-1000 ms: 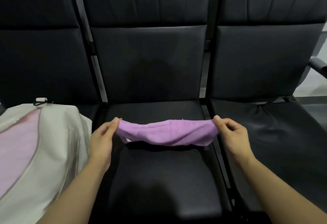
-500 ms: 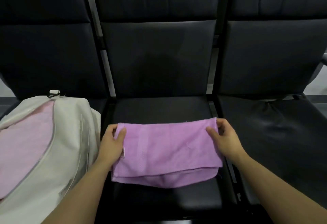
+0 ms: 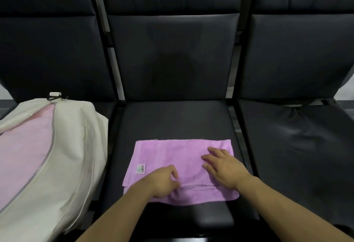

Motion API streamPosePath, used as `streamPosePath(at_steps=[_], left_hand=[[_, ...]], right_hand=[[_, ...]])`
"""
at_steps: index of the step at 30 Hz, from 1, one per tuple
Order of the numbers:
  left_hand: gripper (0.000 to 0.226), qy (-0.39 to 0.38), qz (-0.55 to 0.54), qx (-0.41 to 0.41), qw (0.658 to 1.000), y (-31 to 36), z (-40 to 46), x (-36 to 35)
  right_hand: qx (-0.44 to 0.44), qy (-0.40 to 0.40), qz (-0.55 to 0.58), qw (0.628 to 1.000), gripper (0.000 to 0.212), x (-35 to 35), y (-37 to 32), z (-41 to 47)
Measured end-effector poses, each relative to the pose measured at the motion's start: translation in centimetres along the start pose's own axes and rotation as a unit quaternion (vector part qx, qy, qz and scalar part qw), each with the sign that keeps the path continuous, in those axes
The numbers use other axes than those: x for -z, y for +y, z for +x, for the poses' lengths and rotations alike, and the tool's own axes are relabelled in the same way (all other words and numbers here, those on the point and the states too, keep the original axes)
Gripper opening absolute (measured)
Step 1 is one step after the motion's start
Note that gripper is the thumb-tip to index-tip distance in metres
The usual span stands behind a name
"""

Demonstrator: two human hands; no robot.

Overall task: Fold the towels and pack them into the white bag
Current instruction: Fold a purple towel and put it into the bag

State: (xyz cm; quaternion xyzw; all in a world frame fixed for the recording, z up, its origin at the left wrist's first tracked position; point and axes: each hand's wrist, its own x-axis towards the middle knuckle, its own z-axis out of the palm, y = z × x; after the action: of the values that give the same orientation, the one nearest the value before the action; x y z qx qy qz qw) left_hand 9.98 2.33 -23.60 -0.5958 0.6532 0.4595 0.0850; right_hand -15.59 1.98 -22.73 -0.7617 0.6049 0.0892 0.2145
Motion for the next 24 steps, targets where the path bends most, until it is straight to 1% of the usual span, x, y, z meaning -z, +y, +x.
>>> streamPosePath(at_steps=[1, 2, 4, 5, 7, 9, 10, 11, 12, 13, 14, 15, 17, 18, 19, 20, 22, 24], left_hand=[[0.02, 0.027, 0.02, -0.002, 0.999, 0.1, 0.2, 0.1], [0.022, 0.052, 0.045, -0.004, 0.998, 0.3, 0.3, 0.4], [0.035, 0.09, 0.109, -0.007, 0.99, 0.6, 0.5, 0.9], [0.042, 0.102, 0.137, -0.008, 0.985, 0.6, 0.5, 1.0], [0.053, 0.115, 0.15, -0.013, 0.982, 0.5, 1.0, 1.2], [0.056, 0.108, 0.112, -0.034, 0.987, 0.3, 1.5, 1.2], [0.055, 0.118, 0.084, -0.038, 0.989, 0.4, 1.5, 1.0], [0.053, 0.152, 0.047, -0.034, 0.987, 0.5, 1.6, 0.8], [0.053, 0.207, 0.002, -0.01, 0.978, 0.8, 1.6, 0.5], [0.056, 0.263, -0.038, 0.038, 0.963, 1.1, 1.5, 0.3], [0.065, 0.302, -0.074, 0.094, 0.946, 1.3, 1.5, 0.1], [0.076, 0.315, -0.082, 0.143, 0.935, 1.6, 1.6, -0.2], [0.09, 0.281, -0.037, 0.185, 0.941, 1.8, 1.9, -0.9], [0.09, 0.266, -0.028, 0.187, 0.945, 2.0, 2.1, -1.1], [0.084, 0.253, -0.044, 0.185, 0.949, 2.0, 2.4, -1.2], [0.076, 0.238, -0.074, 0.18, 0.951, 2.1, 2.6, -1.1], [0.057, 0.211, -0.131, 0.159, 0.956, 1.8, 2.8, -0.9], [0.045, 0.21, -0.206, 0.131, 0.947, 1.1, 3.0, -0.8]], right_hand=[[-0.014, -0.014, -0.016, 1.0, 0.091, 0.2, -0.3, -0.2], [-0.024, -0.026, -0.037, 0.999, 0.082, 0.5, -0.6, -0.3], [-0.029, -0.05, -0.073, 0.996, 0.057, 0.9, -1.6, -0.8], [-0.028, -0.06, -0.064, 0.996, 0.051, 0.7, -2.0, -1.1], [-0.023, -0.093, -0.013, 0.995, 0.046, 0.1, -2.3, -1.5], [-0.026, -0.105, 0.094, 0.99, 0.042, -0.1, -2.3, -1.8], [-0.046, -0.092, 0.155, 0.982, 0.04, 0.1, -2.2, -1.8], [-0.083, -0.054, 0.201, 0.975, 0.04, 0.4, -2.0, -1.5], [-0.123, 0.005, 0.238, 0.963, 0.039, 0.6, -1.7, -1.1], [-0.166, 0.056, 0.263, 0.949, 0.038, 0.7, -1.3, -0.7], [-0.202, 0.087, 0.288, 0.932, 0.038, 0.8, -1.0, -0.3], [-0.23, 0.09, 0.316, 0.916, 0.042, 0.8, -0.9, -0.1], [-0.257, 0.046, 0.388, 0.884, 0.046, 0.3, -1.2, 0.4], [-0.258, 0.013, 0.416, 0.872, 0.047, 0.1, -1.6, 0.4], [-0.252, -0.013, 0.43, 0.867, 0.045, -0.1, -2.1, 0.5], [-0.242, -0.022, 0.435, 0.867, 0.041, -0.3, -2.5, 0.4], [-0.229, -0.005, 0.432, 0.872, 0.029, -0.6, -2.7, 0.6], [-0.221, 0.031, 0.45, 0.865, 0.027, -0.5, -2.5, 0.7]])
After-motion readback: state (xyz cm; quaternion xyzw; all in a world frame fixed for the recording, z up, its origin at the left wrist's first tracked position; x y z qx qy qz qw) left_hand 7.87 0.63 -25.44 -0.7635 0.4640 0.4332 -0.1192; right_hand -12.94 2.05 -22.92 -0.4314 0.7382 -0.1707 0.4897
